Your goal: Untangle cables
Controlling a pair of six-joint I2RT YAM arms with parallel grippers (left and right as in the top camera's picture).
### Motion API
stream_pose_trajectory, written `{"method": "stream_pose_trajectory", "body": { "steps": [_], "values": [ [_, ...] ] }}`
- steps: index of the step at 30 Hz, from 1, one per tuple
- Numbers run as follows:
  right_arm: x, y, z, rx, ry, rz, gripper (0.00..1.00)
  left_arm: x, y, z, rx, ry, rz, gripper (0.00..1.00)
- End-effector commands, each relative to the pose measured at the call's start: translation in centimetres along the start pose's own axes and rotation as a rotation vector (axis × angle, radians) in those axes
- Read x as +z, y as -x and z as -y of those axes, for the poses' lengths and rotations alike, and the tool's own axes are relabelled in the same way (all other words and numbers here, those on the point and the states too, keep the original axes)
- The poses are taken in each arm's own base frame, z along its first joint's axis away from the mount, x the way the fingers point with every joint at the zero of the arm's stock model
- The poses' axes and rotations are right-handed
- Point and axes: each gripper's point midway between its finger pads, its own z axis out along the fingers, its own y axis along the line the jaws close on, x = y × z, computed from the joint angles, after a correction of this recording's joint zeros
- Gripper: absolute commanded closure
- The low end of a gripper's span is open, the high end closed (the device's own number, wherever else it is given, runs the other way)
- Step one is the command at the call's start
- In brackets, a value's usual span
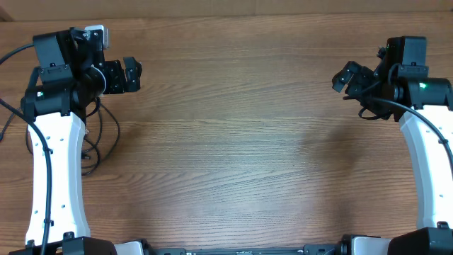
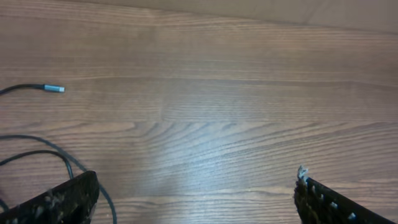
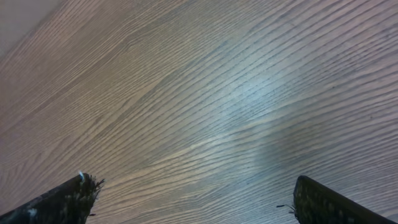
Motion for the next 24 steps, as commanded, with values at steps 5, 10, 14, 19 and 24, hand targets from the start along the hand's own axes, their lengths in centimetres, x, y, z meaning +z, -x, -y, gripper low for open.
{"method": "stream_pose_trajectory", "body": {
  "steps": [5,10,14,19,24],
  "values": [
    [-0.3,0.2,0.0,0.005,0.003,0.009,0.00,2.4,-5.1,-0.6,0.010,0.035,-0.125,0.01],
    [-0.3,0.2,0.0,0.005,0.003,0.009,0.00,7.6,-10.3,0.5,-0.007,-0.019,0.004,0.00],
    [-0.3,0.2,0.0,0.005,0.003,0.009,0.00,8.0,-15.0,0.7,0.005,-0.032,0.124,0.01],
    [-0.3,0.2,0.0,0.005,0.003,0.009,0.00,7.3,-22.4,0.5,-0.008,-0.033,0.175,0.00],
    [-0.3,0.2,0.0,0.005,0.003,0.009,0.00,6.2,-26.2,0.6,-0.031,-0.033,0.191,0.00]
  ]
}}
